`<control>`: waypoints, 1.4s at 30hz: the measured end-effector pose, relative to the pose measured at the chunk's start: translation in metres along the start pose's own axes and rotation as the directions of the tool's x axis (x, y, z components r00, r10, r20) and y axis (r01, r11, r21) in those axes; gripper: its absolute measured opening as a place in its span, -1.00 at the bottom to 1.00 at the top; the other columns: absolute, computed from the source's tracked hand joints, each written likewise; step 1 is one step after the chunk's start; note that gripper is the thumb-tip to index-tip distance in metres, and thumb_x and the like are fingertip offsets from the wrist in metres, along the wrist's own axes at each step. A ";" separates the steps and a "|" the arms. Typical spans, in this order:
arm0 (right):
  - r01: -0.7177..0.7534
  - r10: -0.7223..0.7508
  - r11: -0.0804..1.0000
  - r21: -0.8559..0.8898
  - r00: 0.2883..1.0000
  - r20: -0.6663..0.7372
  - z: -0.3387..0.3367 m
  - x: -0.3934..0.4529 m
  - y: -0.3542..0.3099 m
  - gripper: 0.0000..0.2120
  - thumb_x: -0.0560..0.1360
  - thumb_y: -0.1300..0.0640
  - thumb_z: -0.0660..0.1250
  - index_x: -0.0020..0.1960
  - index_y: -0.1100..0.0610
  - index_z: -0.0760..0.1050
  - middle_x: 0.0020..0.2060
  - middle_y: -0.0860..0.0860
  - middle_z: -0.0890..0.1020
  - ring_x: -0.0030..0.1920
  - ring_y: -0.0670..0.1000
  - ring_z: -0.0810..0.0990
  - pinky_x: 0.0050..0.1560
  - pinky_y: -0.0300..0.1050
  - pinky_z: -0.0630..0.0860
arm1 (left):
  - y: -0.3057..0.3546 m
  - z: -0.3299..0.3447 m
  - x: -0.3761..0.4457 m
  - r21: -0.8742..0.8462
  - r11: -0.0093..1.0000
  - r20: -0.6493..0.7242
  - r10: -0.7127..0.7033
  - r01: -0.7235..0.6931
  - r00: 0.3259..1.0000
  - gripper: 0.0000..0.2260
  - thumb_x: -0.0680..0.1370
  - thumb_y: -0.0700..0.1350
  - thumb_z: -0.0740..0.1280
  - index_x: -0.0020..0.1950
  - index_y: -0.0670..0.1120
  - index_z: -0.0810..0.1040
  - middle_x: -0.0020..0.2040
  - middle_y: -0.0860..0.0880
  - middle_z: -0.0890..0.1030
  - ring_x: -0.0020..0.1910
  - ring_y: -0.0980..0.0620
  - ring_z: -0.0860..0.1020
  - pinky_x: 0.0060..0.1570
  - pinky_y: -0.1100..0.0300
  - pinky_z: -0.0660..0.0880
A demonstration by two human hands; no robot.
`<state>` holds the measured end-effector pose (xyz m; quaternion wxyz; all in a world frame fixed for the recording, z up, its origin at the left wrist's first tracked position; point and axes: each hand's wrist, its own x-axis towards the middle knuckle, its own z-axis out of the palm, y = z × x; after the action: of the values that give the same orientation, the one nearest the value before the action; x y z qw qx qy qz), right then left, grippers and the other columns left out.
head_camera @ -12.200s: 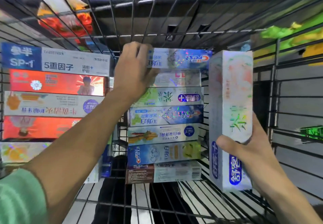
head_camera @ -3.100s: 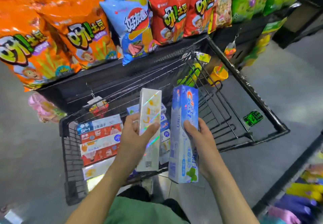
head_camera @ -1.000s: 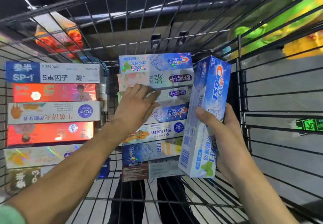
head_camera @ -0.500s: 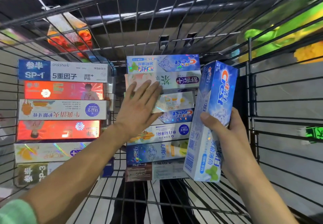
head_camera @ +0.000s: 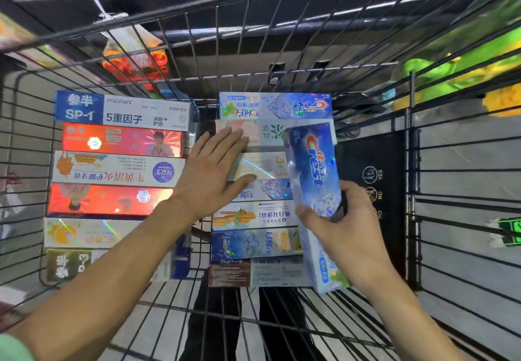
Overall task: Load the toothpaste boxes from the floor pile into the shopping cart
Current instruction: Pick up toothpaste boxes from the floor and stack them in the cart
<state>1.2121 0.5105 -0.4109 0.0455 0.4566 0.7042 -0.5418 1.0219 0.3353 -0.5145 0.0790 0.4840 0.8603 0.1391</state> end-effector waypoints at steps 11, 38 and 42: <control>0.738 -0.421 0.298 -0.605 0.670 0.611 0.043 0.042 0.027 -0.21 0.16 0.18 0.52 0.37 0.23 0.45 0.17 0.19 0.62 0.10 0.26 0.62 0.18 0.03 0.56 | -0.036 -0.042 -0.062 -0.065 0.946 -0.223 -0.325 0.319 0.919 -0.57 0.62 -0.04 0.29 0.43 -0.22 0.47 0.42 -0.22 0.49 0.43 -0.24 0.41 0.46 -0.14 0.29; 0.702 -0.603 0.061 -0.710 0.592 0.534 0.006 -0.033 -0.159 -0.29 0.48 -0.31 0.06 0.35 0.18 0.52 0.35 0.23 0.54 0.37 0.33 0.47 0.35 0.30 0.40 | 0.048 -0.233 -0.093 0.369 0.879 -0.033 -0.313 0.303 0.949 -0.46 0.59 0.13 0.11 0.42 -0.16 0.52 0.42 -0.17 0.53 0.42 -0.19 0.48 0.42 -0.23 0.34; 0.741 -0.656 -0.056 -0.669 0.479 0.584 0.027 -0.082 -0.229 -0.25 0.50 -0.36 0.06 0.40 0.18 0.48 0.39 0.21 0.51 0.40 0.30 0.44 0.40 0.26 0.38 | 0.039 -0.293 -0.143 0.400 0.823 -0.114 -0.393 0.404 0.913 -0.42 0.57 0.17 0.08 0.41 -0.15 0.53 0.38 -0.16 0.57 0.38 -0.18 0.52 0.42 -0.18 0.30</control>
<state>1.0892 0.4411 -0.2106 0.0210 -0.0911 0.9944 -0.0484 1.0487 0.1846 -0.2239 -0.0098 0.2975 0.9528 -0.0602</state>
